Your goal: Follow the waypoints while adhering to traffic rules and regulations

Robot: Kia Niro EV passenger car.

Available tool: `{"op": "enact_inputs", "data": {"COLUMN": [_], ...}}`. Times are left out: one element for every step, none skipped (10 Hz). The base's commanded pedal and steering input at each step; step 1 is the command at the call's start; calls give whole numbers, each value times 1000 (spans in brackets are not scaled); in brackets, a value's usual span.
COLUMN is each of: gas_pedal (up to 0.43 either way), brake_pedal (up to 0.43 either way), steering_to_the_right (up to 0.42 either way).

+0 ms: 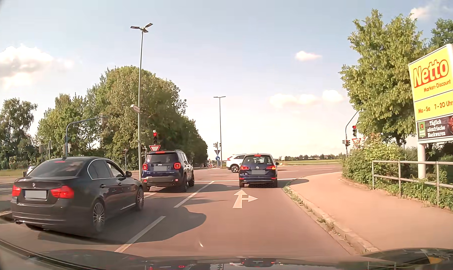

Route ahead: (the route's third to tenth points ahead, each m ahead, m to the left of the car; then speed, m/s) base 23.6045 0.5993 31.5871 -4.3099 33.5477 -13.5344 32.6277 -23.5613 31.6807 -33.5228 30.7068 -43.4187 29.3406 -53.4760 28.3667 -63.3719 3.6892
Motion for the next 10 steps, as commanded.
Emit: {"op": "enact_inputs", "data": {"gas_pedal": [0, 0, 0, 0, 0, 0, 0, 0, 0, 0], "brake_pedal": [146, 140, 146, 146, 146, 146, 146, 146, 146, 146], "steering_to_the_right": [5, 8, 9, 9, 9, 9, 13, 18, 21, 21]}}
